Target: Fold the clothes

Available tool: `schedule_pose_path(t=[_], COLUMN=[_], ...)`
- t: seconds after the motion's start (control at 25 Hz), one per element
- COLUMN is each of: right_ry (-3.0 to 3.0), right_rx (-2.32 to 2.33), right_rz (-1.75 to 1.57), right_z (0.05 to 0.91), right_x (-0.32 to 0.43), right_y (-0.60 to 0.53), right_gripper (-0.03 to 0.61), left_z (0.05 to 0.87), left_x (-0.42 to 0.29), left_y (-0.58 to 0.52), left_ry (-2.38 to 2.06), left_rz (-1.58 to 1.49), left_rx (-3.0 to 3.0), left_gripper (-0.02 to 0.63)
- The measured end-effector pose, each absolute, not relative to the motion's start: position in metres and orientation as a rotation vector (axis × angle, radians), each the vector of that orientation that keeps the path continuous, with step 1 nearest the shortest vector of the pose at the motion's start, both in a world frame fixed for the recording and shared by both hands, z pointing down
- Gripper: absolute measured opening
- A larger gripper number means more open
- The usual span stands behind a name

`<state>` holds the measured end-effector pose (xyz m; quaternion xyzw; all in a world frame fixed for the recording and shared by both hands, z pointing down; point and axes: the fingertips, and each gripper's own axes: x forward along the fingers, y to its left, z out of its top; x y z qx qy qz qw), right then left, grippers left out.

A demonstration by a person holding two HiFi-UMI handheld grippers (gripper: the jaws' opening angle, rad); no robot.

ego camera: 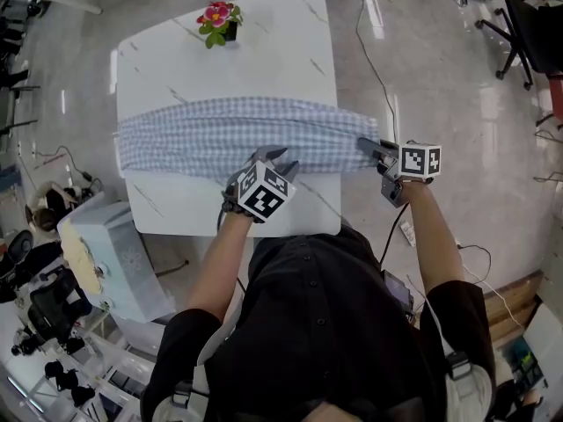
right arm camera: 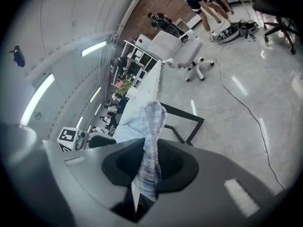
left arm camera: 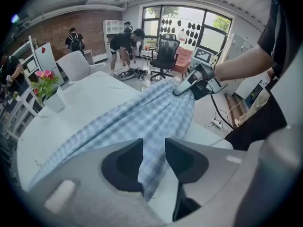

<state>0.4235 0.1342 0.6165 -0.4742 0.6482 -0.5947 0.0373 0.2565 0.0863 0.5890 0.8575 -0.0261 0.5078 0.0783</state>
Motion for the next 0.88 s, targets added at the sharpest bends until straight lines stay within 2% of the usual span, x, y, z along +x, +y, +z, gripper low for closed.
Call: schedule_pose_path(t=[0.52, 0.88], right_ry=[1.839, 1.886], right_rx=[-1.631, -1.597], right_rz=[-1.832, -1.906], right_z=[0.61, 0.558], right_x=[0.505, 0.466], right_y=[0.182, 0.171], right_gripper=[0.077, 0.075], left_z=[0.593, 0.593], left_x=[0.292, 0.273], left_y=[0.102, 0.094], left_ry=[0.054, 0.062], left_rz=[1.552, 1.512], left_rx=[2.612, 2.654], left_gripper=[0.158, 0.158])
